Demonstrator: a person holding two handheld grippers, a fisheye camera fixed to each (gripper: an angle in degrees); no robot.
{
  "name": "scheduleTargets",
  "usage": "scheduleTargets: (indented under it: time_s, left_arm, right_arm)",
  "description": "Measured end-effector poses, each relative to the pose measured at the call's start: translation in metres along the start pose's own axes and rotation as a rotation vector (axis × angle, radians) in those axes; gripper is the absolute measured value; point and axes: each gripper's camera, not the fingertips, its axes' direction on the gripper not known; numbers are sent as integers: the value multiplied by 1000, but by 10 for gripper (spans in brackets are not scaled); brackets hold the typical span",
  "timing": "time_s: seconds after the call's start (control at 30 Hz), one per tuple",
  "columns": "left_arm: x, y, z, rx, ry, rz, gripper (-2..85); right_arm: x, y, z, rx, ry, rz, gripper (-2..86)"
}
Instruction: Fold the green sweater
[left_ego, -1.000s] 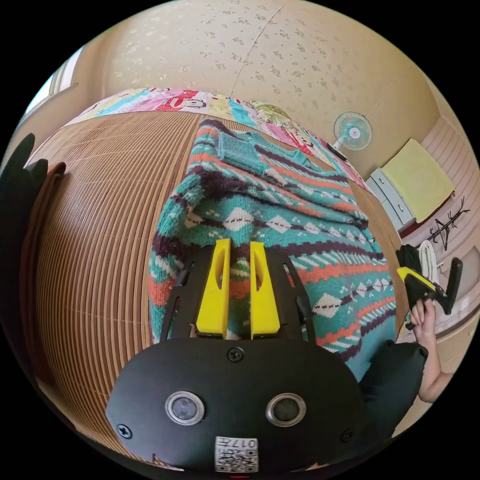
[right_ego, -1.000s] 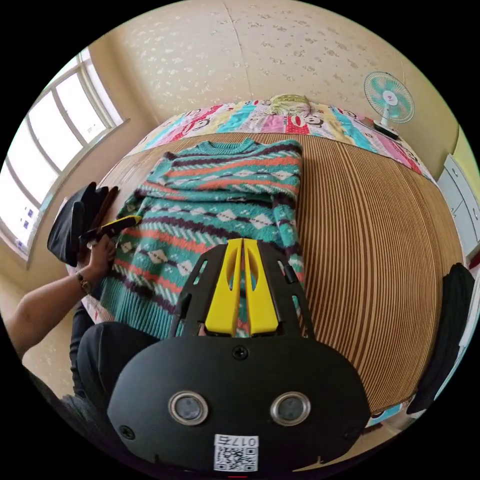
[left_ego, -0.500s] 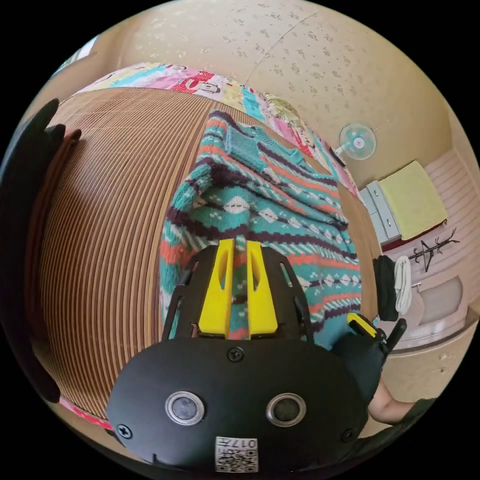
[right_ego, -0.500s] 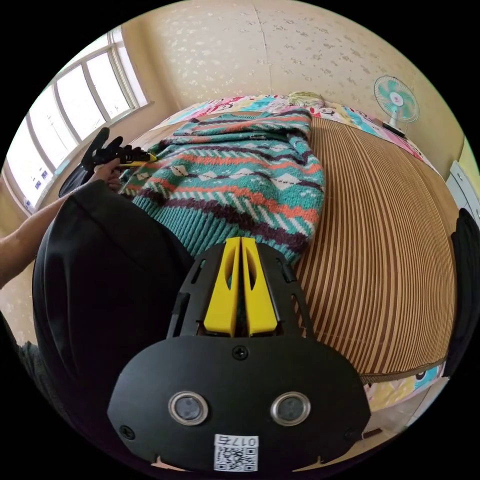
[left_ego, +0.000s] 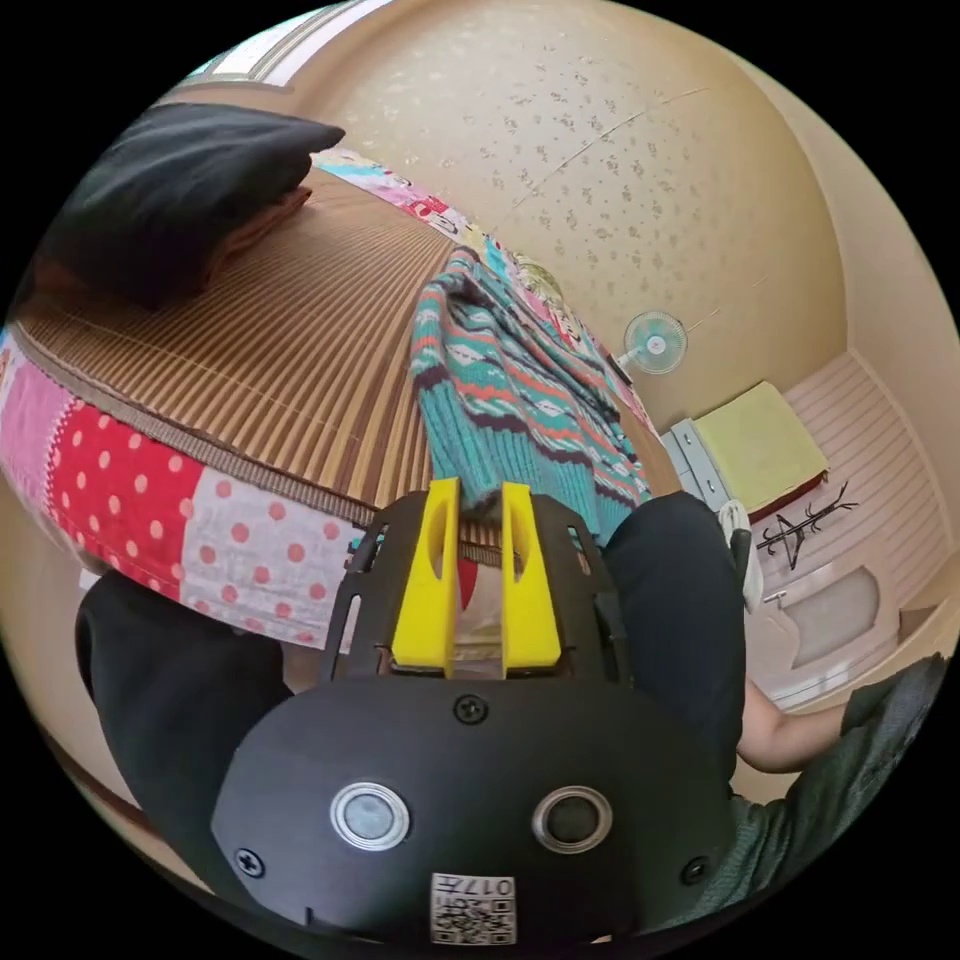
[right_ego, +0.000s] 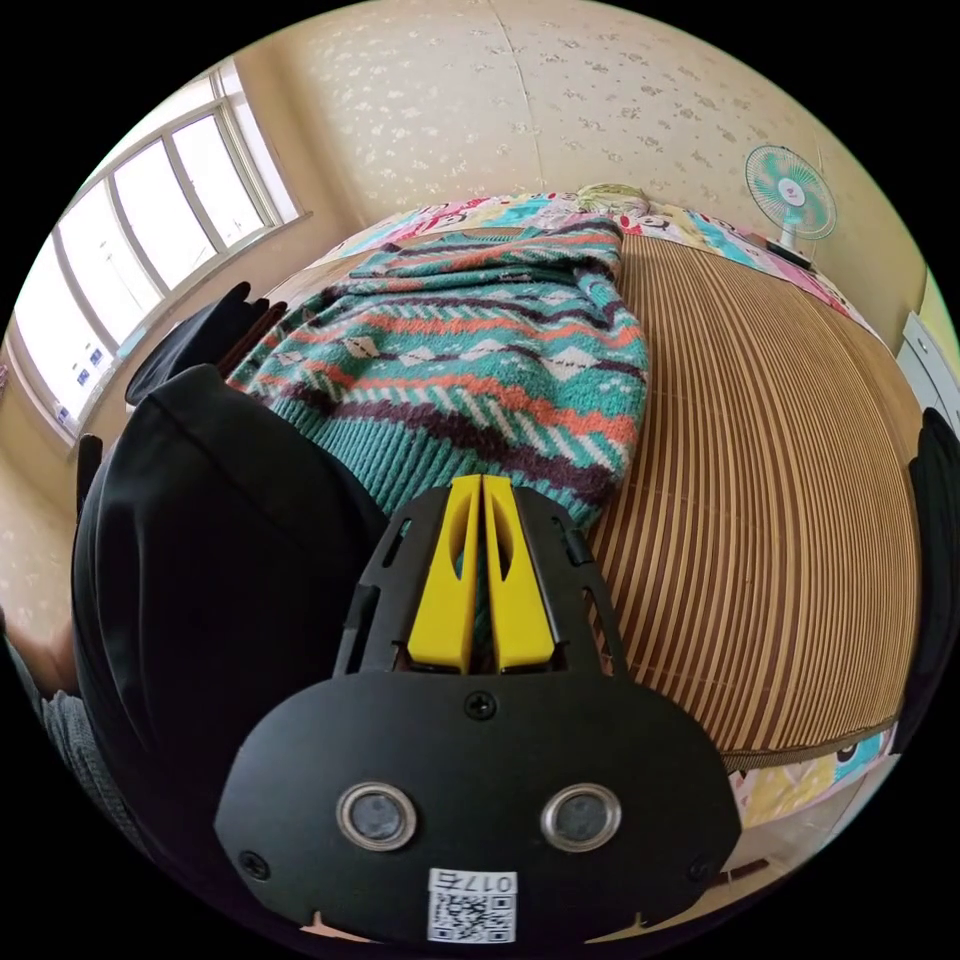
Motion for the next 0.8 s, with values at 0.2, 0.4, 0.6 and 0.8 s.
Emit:
scheduleTargets:
  time_s: [0.2, 0.4, 0.6, 0.8]
  left_arm:
    - [-14, -13, -13, -43, 109, -89, 47]
    - [-23, -14, -43, -16, 162, -140, 44]
    - [-22, -29, -54, 11, 289, -192, 42]
    - [0, -119, -83, 112, 530, -190, 38]
  right_arm:
    - [38, -10, -66, 8, -111, 184, 24]
    - [92, 36, -101, -55, -283, 415, 107]
    - [91, 41, -53, -162, -450, 519, 48]
    - [109, -41, -108, 88, -522, 479, 31]
